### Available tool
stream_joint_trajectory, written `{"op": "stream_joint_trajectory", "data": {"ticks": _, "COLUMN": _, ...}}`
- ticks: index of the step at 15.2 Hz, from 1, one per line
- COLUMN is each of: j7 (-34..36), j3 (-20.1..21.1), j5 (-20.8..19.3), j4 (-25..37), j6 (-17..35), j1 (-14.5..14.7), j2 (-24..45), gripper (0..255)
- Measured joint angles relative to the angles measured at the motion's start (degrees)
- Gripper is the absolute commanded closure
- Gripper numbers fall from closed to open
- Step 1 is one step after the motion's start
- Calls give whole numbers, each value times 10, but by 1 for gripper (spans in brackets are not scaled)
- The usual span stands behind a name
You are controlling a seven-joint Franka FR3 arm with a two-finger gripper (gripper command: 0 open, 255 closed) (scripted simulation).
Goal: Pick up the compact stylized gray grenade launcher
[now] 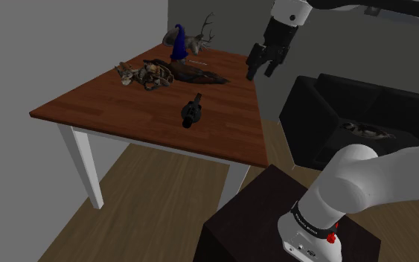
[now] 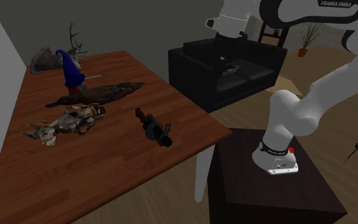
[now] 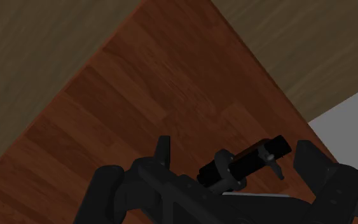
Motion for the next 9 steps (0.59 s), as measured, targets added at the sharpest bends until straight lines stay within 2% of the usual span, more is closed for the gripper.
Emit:
{"op": "stream_joint_trajectory", "data": {"ticks": 3, "j7": 24, "j3": 9, "j5": 6, "j4": 0, "j6": 16, "j1": -5, "j2": 20, "gripper": 0}}
{"op": "stream_joint_trajectory", "data": {"ticks": 9, "j7": 144, "j3": 51, "j5": 35, "j4": -3, "j6": 96, "j1": -28, "j2": 115, "gripper": 0}}
